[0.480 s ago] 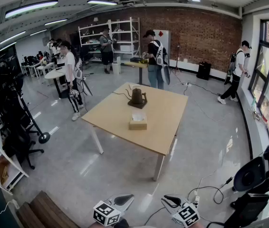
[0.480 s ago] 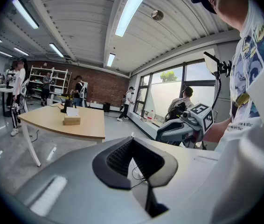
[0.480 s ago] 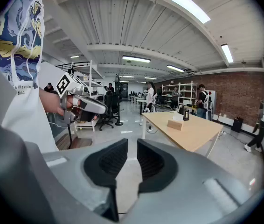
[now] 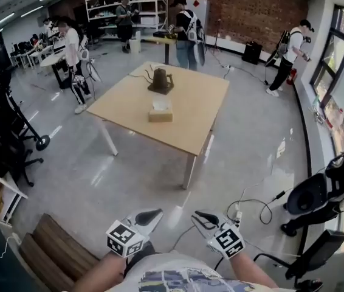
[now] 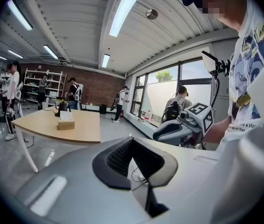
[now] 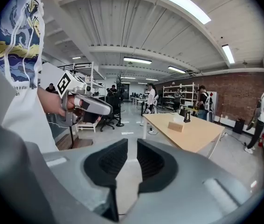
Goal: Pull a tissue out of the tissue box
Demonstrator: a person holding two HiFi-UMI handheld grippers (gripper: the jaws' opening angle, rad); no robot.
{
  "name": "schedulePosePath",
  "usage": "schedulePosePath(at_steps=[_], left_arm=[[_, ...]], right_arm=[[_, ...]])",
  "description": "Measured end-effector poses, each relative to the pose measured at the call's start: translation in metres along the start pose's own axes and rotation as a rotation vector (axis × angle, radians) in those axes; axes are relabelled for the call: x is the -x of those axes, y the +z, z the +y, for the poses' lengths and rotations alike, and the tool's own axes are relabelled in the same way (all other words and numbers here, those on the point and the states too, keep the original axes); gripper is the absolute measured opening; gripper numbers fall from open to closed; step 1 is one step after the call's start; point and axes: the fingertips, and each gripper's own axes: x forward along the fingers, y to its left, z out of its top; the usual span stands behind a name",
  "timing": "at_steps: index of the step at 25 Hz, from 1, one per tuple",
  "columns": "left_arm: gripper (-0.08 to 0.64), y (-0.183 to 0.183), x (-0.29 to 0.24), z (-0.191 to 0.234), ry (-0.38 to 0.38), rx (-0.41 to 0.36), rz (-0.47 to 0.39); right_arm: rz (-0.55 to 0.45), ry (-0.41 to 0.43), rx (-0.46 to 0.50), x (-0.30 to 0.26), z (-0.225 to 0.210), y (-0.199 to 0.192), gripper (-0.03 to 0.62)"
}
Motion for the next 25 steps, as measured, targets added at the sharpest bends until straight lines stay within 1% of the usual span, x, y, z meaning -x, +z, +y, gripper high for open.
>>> schedulePosePath(at_steps=[2,5,10,13,16,20,25], left_arm=[[0.006,0.007,0.000,-0.002,0.008,0.006,0.000],[0.006,0.002,-0.003,-0.006,0.008,0.032,0.022],[0.006,0.004,-0.011,-0.005,0.002,0.020,0.028],[0.006,0.007,-0.016,-0.004,-0.002,0.013,0.032],[0.006,0.010,-0.018,-0.001,-0.005,0.007,0.036],[0.006,0.012,-0.022,0.009,-0.015,0.003,0.047],[0.006,0.017,-0.042,0.030,-0.038,0.006,0.045]], right_arm=[[0.006,0.010,-0.008,0.003,0.003,0.006,0.066],[0.026,0.018,-0.034,0.008,0.005,0.000,0.066],[0.041,0.018,-0.040,0.008,-0.003,-0.009,0.066],[0.043,0.015,-0.025,0.006,-0.007,-0.005,0.067],[0.036,0.015,-0.032,0.001,-0.008,-0.004,0.067],[0.019,0.016,-0.040,-0.009,-0.011,0.004,0.067],[0.035,-0.003,-0.072,-0.021,-0.029,0.003,0.067]])
